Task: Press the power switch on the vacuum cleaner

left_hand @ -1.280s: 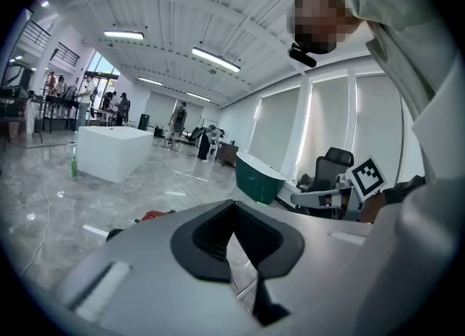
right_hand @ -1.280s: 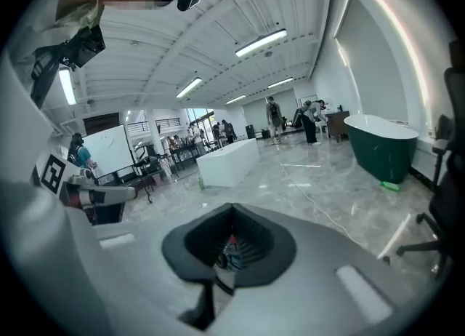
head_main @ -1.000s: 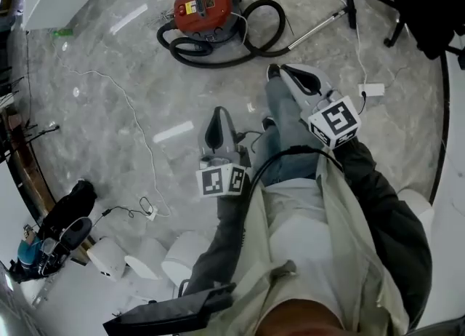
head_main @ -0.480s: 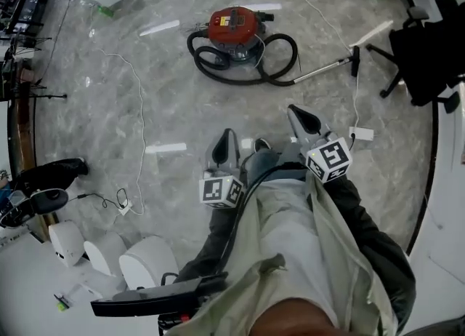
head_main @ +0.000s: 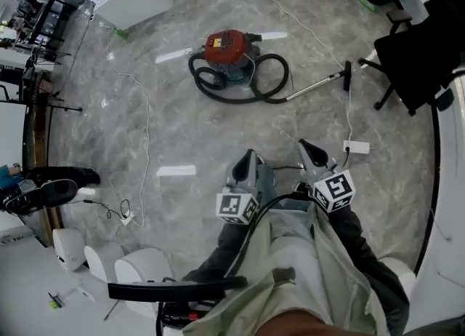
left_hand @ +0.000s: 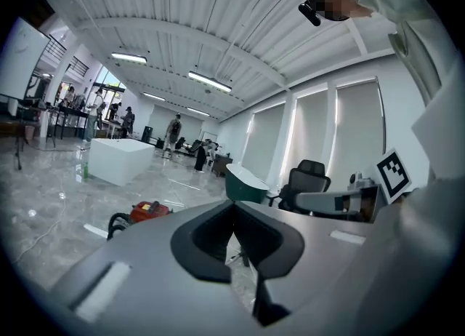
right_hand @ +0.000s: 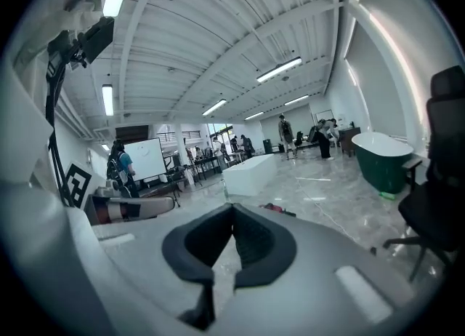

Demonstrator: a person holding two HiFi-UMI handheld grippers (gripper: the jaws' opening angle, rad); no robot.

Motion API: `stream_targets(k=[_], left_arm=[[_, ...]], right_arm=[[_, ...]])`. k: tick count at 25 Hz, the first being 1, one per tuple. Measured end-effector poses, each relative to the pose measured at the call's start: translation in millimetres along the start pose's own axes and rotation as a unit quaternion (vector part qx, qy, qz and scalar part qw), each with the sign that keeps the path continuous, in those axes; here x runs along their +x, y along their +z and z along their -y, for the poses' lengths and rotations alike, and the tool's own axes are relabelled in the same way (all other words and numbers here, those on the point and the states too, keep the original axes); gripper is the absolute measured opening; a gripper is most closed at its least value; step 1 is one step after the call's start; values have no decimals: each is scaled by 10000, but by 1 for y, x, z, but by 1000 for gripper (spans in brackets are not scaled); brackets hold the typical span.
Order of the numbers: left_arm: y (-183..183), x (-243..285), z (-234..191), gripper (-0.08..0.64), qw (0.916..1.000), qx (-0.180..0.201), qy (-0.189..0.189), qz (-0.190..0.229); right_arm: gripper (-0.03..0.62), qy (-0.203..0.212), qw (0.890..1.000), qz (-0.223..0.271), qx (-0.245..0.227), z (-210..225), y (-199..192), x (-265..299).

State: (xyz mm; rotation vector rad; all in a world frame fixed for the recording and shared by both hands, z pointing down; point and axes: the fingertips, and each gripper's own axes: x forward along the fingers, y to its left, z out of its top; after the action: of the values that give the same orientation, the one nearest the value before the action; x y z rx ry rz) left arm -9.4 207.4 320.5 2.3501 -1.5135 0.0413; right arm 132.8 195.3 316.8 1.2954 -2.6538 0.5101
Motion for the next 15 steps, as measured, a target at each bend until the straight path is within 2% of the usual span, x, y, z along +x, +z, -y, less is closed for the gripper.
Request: stream_targets(k=[3, 6, 10, 15], left_arm=[[-21, -15, 63, 6, 9996, -79, -277, 19], [-38, -36, 89, 5, 9996, 20, -284, -48], [-39, -62, 86, 5, 9998, -97, -130, 119], [-24, -85, 55, 5, 9989, -185, 83, 421]], right_arm=[[2, -131, 9996, -208, 155, 13, -29, -56], [2, -82, 9993, -325, 168, 10, -49, -86], [2, 52, 9995, -288, -123, -15, -52, -94], [2, 227, 9991, 2, -360, -55, -28, -75]])
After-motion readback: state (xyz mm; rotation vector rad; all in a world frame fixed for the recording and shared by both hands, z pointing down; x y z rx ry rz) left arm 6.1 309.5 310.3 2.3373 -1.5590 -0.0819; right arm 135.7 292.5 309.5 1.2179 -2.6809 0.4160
